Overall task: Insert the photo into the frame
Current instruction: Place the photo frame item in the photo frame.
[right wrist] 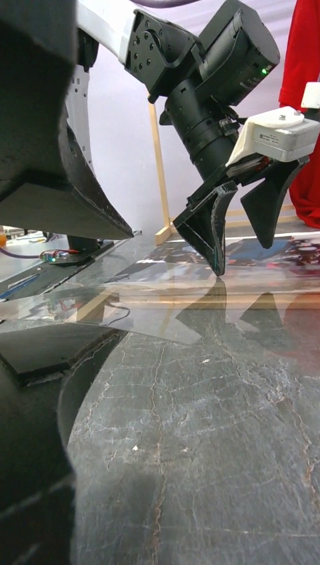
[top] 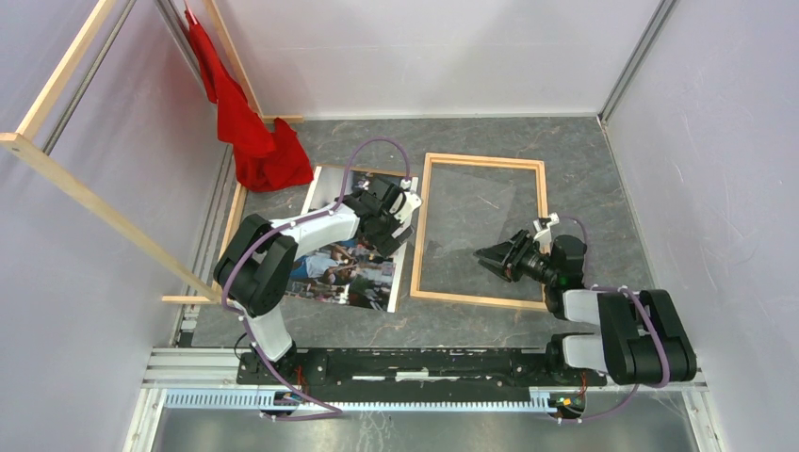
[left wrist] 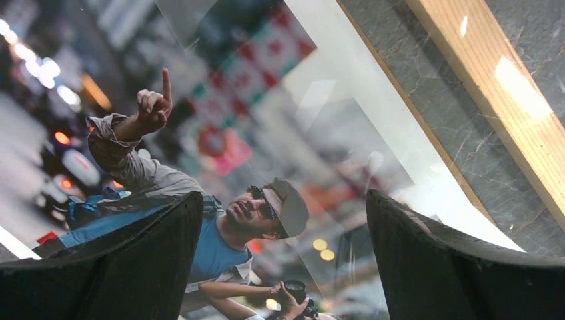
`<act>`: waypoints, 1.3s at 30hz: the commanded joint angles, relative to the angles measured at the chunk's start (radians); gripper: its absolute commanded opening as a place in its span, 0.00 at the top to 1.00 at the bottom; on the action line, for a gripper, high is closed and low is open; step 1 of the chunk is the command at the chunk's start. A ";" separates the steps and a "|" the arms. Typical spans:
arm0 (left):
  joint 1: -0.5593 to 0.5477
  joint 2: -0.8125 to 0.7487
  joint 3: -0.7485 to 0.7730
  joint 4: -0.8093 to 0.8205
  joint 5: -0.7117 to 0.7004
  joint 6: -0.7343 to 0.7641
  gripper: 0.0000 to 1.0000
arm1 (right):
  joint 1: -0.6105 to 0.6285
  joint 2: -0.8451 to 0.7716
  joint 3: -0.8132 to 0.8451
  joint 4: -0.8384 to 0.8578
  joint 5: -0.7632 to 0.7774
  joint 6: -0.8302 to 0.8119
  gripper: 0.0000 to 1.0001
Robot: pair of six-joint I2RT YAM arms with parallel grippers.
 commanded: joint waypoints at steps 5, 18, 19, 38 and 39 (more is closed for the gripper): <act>-0.007 -0.004 -0.014 0.004 0.036 0.069 0.03 | 0.025 0.078 0.028 0.132 0.076 0.017 0.52; -0.006 -0.012 0.029 -0.044 0.037 0.073 0.02 | 0.038 0.194 0.114 0.124 0.053 -0.028 0.94; -0.004 -0.020 0.044 -0.056 0.035 0.073 0.01 | 0.031 0.177 0.149 0.019 0.049 -0.083 0.98; 0.107 -0.052 0.242 -0.185 0.046 0.111 0.00 | -0.069 0.266 0.862 -1.302 0.289 -0.990 1.00; 0.107 -0.049 0.241 -0.185 0.050 0.111 0.00 | -0.069 0.270 0.877 -1.321 0.309 -0.998 1.00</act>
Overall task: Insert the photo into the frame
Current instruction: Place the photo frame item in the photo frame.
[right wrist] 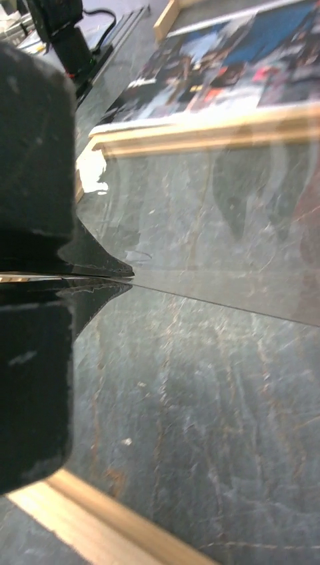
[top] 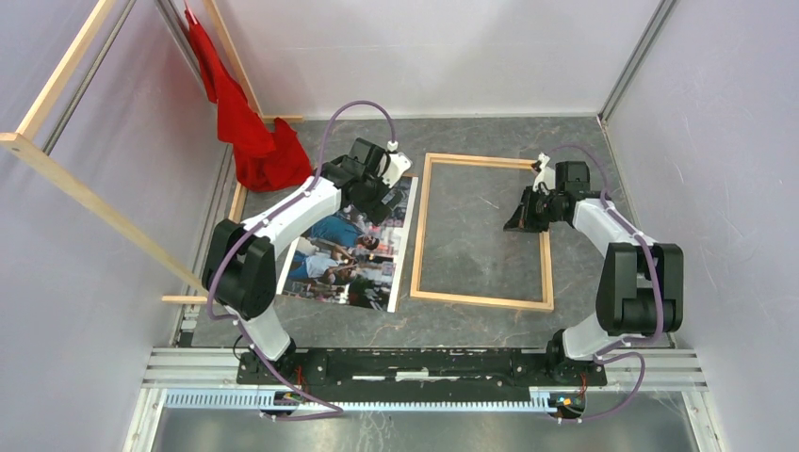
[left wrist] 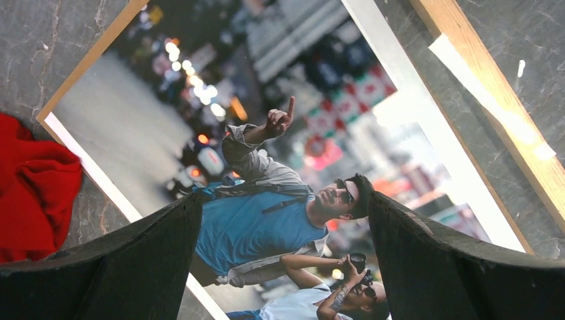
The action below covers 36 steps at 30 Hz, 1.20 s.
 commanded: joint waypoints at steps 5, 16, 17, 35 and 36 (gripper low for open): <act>-0.008 0.017 0.005 -0.009 0.019 0.040 0.00 | 0.002 0.016 0.140 -0.223 0.138 -0.136 1.00; -0.020 0.018 -0.024 -0.003 0.031 0.034 0.00 | 0.000 -0.025 0.135 -0.217 0.183 -0.127 1.00; -0.020 0.017 -0.026 -0.003 0.031 0.034 0.00 | -0.002 -0.033 0.132 -0.211 0.176 -0.125 1.00; -0.022 0.008 -0.048 0.002 0.030 0.038 0.00 | -0.080 -0.122 0.031 -0.122 0.069 -0.053 1.00; -0.022 0.008 -0.049 0.003 0.029 0.037 0.00 | -0.081 -0.123 0.030 -0.124 0.069 -0.053 1.00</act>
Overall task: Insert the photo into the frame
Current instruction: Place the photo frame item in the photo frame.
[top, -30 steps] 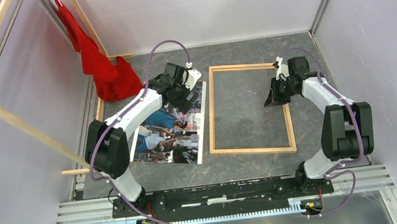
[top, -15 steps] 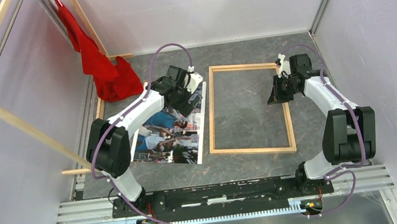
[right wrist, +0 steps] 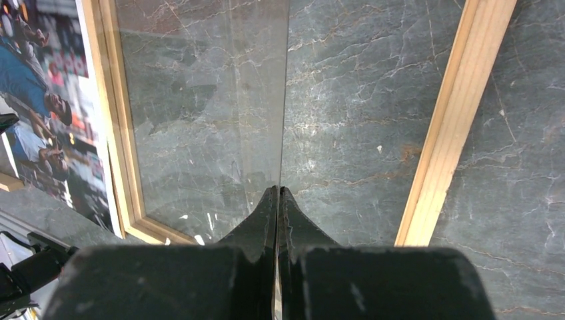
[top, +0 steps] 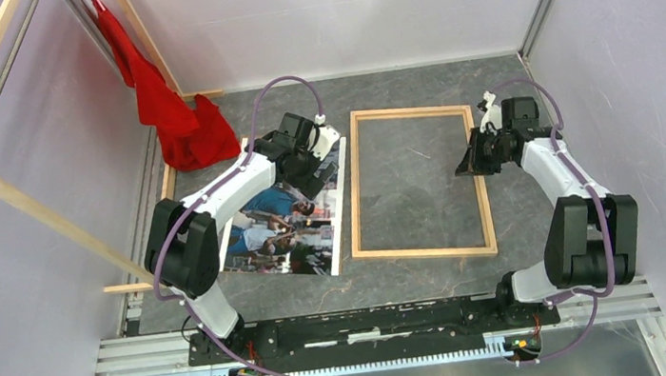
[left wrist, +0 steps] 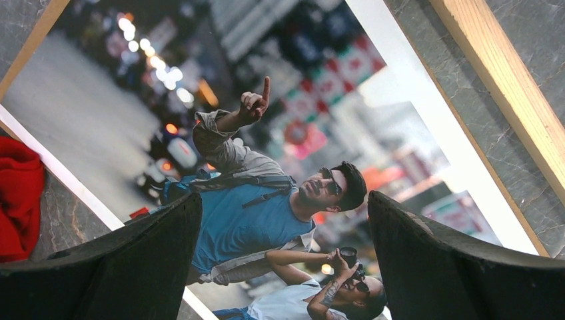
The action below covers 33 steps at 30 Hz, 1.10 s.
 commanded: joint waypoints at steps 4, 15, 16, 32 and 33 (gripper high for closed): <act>-0.005 -0.014 -0.004 0.014 0.021 0.032 0.00 | -0.015 -0.053 -0.021 0.053 -0.025 0.020 1.00; -0.008 -0.012 -0.008 0.015 0.018 0.032 0.00 | -0.020 -0.113 -0.087 0.179 -0.146 0.036 1.00; -0.009 -0.009 -0.007 0.015 0.019 0.030 0.00 | -0.020 -0.117 -0.088 0.183 -0.157 0.032 1.00; -0.028 0.033 0.005 0.022 0.009 0.027 0.00 | -0.020 -0.162 -0.076 0.225 -0.313 0.000 1.00; -0.029 0.036 0.006 0.022 0.007 0.027 0.00 | -0.020 -0.169 -0.081 0.232 -0.324 0.002 1.00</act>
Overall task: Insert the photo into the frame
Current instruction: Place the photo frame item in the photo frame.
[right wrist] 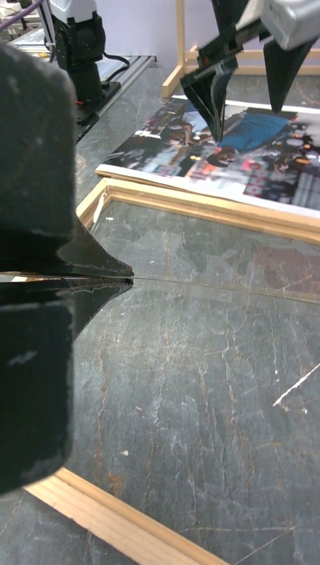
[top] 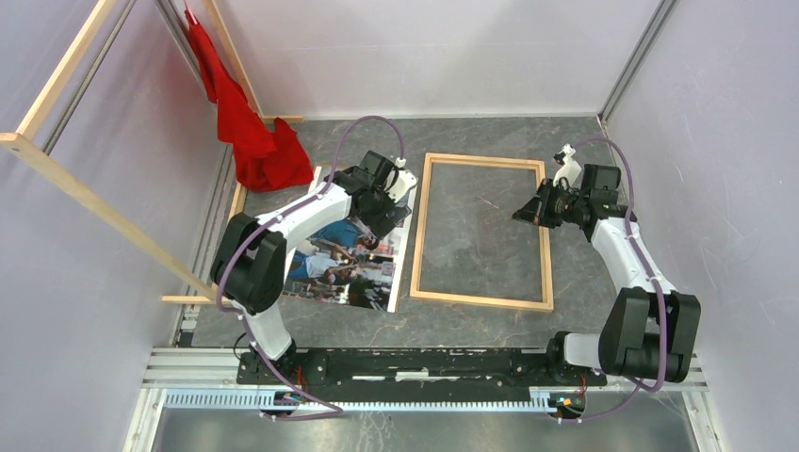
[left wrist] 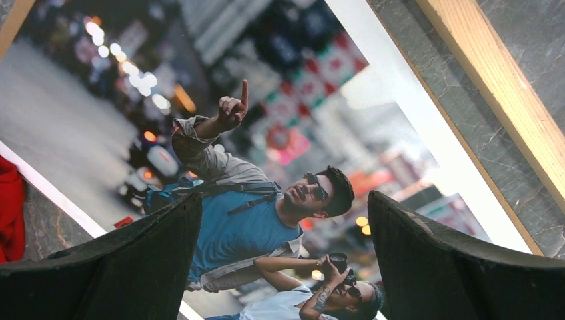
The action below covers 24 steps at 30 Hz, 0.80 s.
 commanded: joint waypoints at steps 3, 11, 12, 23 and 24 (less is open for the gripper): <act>-0.009 0.021 0.018 0.018 0.005 0.026 0.00 | -0.001 -0.066 -0.003 0.088 -0.103 -0.015 1.00; -0.012 0.043 0.031 0.018 -0.003 0.028 0.00 | 0.000 -0.094 -0.018 0.135 -0.153 -0.002 1.00; -0.014 0.044 0.032 0.018 -0.003 0.026 0.00 | -0.001 -0.088 -0.016 0.131 -0.144 0.000 1.00; -0.026 0.051 0.043 0.018 0.000 0.023 0.00 | -0.002 -0.002 0.020 0.055 -0.077 0.001 1.00; -0.031 0.054 0.045 0.018 0.000 0.021 0.00 | -0.001 0.006 0.024 0.043 -0.066 0.005 1.00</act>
